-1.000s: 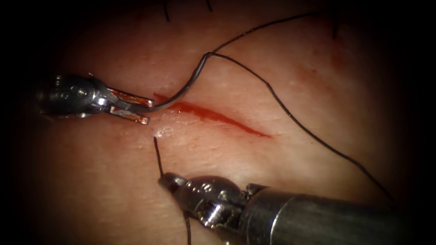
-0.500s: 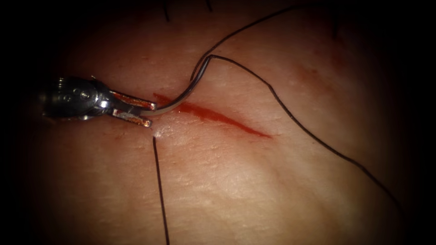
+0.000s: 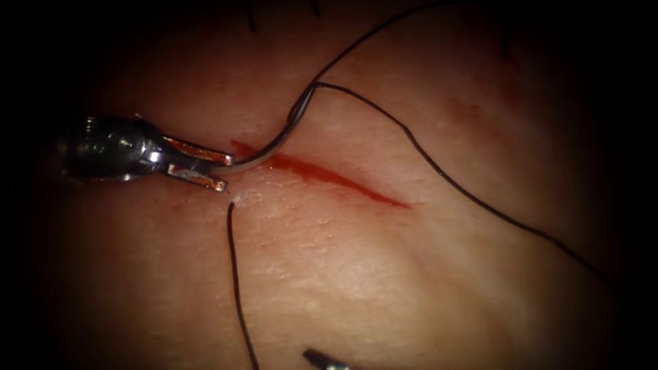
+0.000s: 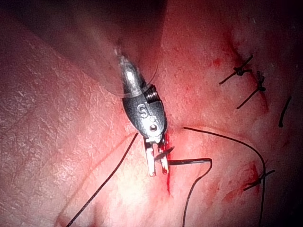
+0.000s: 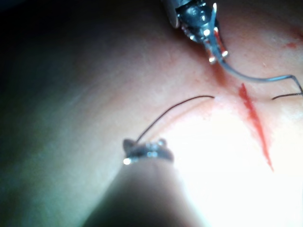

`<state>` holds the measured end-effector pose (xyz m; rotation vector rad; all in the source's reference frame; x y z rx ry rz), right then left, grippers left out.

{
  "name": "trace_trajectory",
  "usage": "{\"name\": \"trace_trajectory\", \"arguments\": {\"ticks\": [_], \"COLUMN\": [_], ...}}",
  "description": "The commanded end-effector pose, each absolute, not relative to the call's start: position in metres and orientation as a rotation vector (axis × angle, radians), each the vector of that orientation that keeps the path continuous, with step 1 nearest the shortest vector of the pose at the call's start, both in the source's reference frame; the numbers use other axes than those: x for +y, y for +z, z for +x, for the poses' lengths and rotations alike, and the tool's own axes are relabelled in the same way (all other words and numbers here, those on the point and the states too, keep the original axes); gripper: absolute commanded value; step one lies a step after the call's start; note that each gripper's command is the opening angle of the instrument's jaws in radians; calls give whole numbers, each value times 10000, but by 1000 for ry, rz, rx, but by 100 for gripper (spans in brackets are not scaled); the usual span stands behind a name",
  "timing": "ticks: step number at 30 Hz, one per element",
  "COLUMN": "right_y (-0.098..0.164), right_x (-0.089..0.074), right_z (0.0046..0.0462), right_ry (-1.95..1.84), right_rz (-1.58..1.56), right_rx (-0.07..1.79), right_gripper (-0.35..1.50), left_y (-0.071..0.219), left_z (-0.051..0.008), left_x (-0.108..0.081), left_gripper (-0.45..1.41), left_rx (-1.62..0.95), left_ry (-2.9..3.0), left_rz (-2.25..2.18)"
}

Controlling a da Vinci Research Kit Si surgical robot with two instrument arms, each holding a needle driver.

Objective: Wound Closure
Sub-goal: Pull the thread all the way through the tissue using the right gripper, leaving a small piece on the end

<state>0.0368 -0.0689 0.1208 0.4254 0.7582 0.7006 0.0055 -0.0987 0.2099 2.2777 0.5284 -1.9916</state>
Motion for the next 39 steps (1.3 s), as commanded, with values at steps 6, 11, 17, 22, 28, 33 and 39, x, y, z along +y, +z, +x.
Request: {"name": "trace_trajectory", "arguments": {"ticks": [6, 11, 17, 22, 28, 33, 39], "right_y": [1225, 1248, 1284, 1329, 1363, 1382, 1415], "right_x": [-642, -617, -601, -593, -598, -602, -601], "right_z": [378, 388, 392, 396, 422, 449, 477], "right_ry": [746, 634, 458, 311, 213, 157, 121], "right_rz": [410, 331, 252, 227, 212, 202, 172], "right_rx": [786, 804, 890, 942, 980, 1001, 1008], "right_gripper": [133, 136, 133, 131, 126, 116, 113], "left_y": [2104, 2104, 2103, 2101, 2101, 2101, 2101], "left_z": [51, 52, 53, 57, 58, 58, 59], "left_x": [-993, -992, -989, -983, -984, -984, -985], "left_gripper": [-45, -45, -45, -45, -45, -45, -45], "left_rx": [533, 535, 538, 531, 529, 529, 528], "left_ry": [-1988, -1987, -1988, -2009, -2012, -2012, -2012], "left_rz": [2280, 2281, 2282, 2281, 2280, 2280, 2280]}}
